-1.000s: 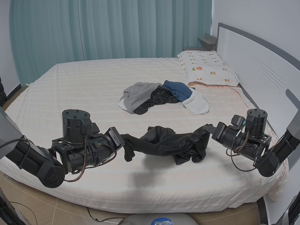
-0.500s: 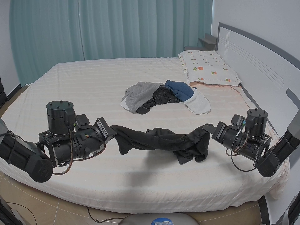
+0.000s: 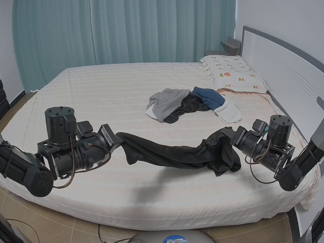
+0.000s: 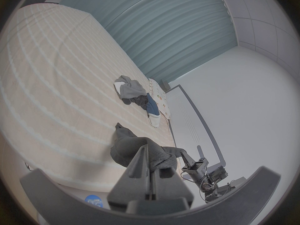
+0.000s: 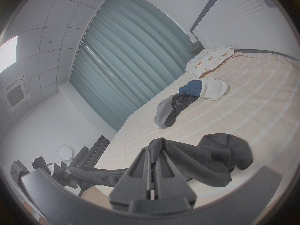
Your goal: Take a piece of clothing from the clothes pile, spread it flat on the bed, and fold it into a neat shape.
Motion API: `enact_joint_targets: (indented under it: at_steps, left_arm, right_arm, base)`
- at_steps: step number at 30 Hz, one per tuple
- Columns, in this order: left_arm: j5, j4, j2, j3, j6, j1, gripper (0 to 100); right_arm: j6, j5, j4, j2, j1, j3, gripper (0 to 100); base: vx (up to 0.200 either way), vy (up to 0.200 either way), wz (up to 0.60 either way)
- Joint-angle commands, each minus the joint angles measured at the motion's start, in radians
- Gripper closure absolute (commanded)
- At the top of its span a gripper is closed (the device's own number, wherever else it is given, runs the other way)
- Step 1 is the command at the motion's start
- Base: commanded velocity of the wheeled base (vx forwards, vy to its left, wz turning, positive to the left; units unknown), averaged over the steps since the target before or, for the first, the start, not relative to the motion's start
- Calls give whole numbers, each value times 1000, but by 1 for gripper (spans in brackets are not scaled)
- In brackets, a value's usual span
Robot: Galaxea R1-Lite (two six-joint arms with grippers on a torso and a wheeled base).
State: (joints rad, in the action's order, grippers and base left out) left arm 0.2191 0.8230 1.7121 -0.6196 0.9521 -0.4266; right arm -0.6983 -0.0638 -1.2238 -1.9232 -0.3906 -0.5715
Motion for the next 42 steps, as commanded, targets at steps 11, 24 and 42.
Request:
enact_joint_targets:
  at_steps: [11, 24, 42]
  left_arm:
    - [-1, -1, -29, 4, 0, 0, 100]
    - [-1, 1, -39, 12, -1, -9, 100]
    - [-1, -1, -55, 20, -7, -11, 100]
  right_arm:
    - [-1, 2, -42, 15, -8, -1, 100]
    - [-3, 2, -43, 15, -10, -2, 100]
    - [-6, 2, -43, 18, -22, -2, 100]
  base:
    - [0, 200, 0]
    - [0, 200, 0]
    - [0, 200, 0]
